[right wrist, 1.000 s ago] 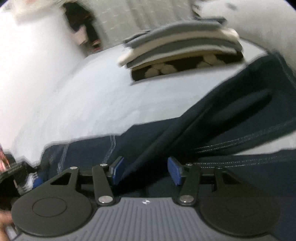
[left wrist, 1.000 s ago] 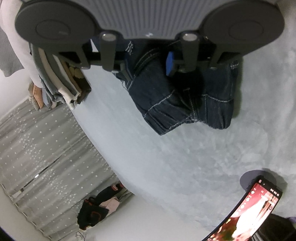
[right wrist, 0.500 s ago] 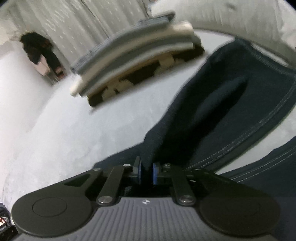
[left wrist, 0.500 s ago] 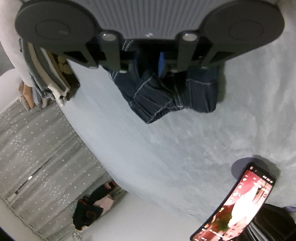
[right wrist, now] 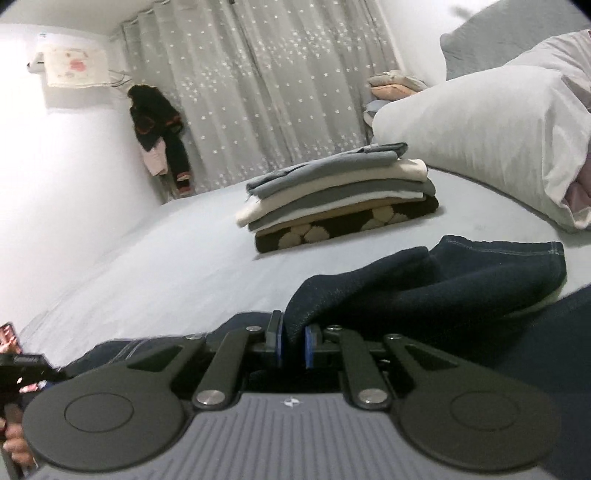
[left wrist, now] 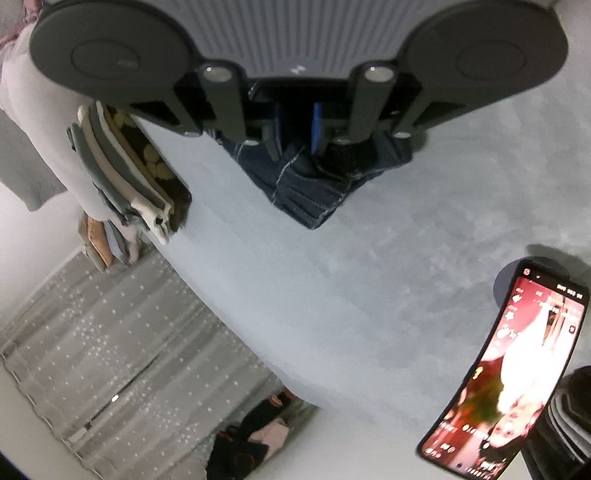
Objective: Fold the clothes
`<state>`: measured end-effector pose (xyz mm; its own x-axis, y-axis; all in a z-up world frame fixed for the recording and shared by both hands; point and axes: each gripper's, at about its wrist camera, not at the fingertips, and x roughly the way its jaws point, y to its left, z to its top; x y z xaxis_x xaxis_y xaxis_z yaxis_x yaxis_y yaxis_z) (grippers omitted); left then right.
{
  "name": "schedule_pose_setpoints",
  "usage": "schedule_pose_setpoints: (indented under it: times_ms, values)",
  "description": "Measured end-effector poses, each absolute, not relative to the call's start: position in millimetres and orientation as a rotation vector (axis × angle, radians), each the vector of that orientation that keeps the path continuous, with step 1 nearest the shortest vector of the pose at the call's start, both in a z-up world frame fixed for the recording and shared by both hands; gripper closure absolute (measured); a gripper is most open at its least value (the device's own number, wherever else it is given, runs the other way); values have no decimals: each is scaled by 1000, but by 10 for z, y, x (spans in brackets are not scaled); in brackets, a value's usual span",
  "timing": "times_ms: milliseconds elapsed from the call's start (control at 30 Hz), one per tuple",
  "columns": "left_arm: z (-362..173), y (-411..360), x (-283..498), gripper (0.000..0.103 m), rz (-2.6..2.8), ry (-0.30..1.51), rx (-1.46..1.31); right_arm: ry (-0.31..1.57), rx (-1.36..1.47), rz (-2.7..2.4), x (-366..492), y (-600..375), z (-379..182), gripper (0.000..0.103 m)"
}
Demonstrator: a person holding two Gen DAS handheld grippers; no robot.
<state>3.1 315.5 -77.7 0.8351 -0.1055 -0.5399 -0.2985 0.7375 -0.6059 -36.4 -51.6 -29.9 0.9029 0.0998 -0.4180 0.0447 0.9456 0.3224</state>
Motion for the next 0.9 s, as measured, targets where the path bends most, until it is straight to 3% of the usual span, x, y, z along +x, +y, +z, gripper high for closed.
schedule_pose_setpoints:
  times_ms: [633, 900]
  values:
    - [-997, 3315, -146, 88, 88, 647, -602, 606, 213, 57, -954, -95, -1020, 91]
    - [-1067, 3241, -115, 81, 126, 704, -510, 623, 135, 47, -951, -8, -1221, 91]
